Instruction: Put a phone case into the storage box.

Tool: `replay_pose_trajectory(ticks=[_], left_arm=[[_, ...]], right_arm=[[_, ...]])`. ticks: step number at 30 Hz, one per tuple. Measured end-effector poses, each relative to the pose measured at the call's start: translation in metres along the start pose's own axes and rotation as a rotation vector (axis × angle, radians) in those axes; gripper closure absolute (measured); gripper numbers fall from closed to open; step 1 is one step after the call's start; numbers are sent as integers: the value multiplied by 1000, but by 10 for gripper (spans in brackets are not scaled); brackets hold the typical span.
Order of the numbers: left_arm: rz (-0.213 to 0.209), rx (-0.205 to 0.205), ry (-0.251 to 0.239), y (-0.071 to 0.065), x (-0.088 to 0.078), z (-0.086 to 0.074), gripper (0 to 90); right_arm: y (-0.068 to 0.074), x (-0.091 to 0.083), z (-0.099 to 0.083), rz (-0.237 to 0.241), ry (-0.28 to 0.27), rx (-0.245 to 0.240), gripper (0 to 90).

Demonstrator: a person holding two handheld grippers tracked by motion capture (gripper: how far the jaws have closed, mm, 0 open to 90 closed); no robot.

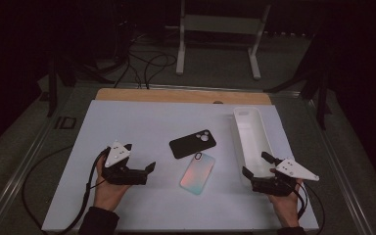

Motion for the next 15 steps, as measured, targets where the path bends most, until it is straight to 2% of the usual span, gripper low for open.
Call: replay_pose_trajectory(ticks=[6,15], left_arm=[[-29,27,18,-14,18,3,0],[-60,27,35,-28,38,6,0]], right_arm=[[-2,-1,-1,-10,-1,1,82],[-1,-1,-2,-11,2,2,82]])
Point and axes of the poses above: each handheld gripper's, and its own axes: x roughly forward along the jaws, z roughly out of its top, y roughly to its left, the point moved 6 cm from there along x, roughly forward along the jaws, and after that the axes turned 1 degree about -z, right-handed, at the moved point
